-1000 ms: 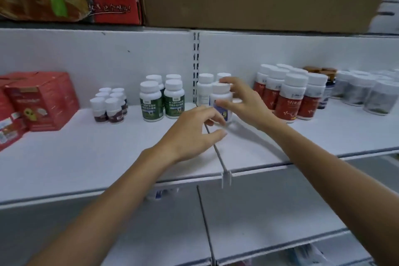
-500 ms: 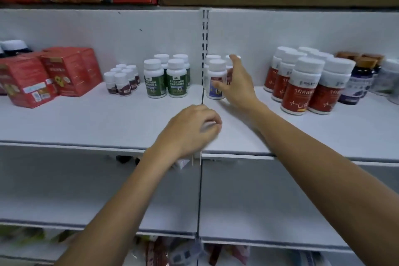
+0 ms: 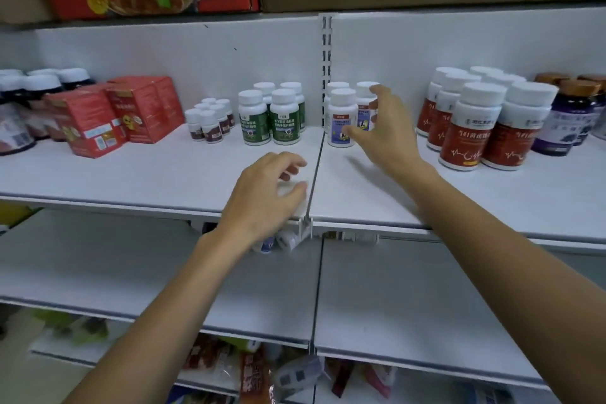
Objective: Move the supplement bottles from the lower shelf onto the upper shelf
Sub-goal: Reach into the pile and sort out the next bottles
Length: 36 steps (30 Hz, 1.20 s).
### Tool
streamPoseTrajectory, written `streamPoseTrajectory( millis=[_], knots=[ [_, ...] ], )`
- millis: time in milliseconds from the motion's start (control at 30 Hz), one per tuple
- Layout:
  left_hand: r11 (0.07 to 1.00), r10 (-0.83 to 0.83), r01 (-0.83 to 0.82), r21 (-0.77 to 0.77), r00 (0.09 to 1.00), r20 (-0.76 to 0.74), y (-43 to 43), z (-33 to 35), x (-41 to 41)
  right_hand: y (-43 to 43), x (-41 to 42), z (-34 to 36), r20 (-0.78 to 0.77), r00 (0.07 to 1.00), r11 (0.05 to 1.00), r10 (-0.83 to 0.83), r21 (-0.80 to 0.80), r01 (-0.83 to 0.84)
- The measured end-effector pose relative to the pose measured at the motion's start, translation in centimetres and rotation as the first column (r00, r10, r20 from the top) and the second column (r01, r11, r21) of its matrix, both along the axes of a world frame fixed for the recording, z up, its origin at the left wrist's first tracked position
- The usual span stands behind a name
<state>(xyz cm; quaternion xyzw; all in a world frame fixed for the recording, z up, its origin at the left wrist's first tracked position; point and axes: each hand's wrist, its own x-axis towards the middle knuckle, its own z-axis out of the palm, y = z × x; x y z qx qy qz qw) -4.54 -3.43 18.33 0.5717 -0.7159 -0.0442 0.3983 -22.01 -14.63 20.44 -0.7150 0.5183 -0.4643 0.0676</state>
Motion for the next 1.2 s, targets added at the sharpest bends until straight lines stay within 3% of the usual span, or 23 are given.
streamPoseTrajectory(
  millis=[167, 433, 600, 867, 1200],
  knots=[
    [0.983, 0.177, -0.179, -0.028, 0.982, -0.074, 3.8, -0.7, 2.7, 6.3, 1.6, -0.8, 0.007, 0.994, 0.99, 0.109, -0.091, -0.108],
    [0.991, 0.13, -0.13, -0.005, 0.991, -0.043, 10.8, -4.1, 5.6, 16.4, 5.7, -2.8, -0.043, 0.948, 0.944, 0.316, -0.086, -0.319],
    [0.992, 0.113, -0.108, 0.065, 0.991, -0.07, 13.7, -7.4, 6.2, 19.4, 6.7, -8.5, -0.068, 0.933, 0.935, 0.352, -0.022, -0.355],
    [0.975, 0.13, -0.105, 0.195, 0.984, -0.12, 12.4, -14.5, 6.9, 17.5, 4.8, -17.2, -0.047, 0.968, 0.935, 0.248, 0.271, -0.227],
    [0.96, 0.029, 0.004, 0.279, 0.993, -0.114, 1.9, -21.3, 4.5, 8.4, 0.1, -24.3, 0.026, 1.0, 0.941, 0.008, 0.337, -0.017]
  ],
)
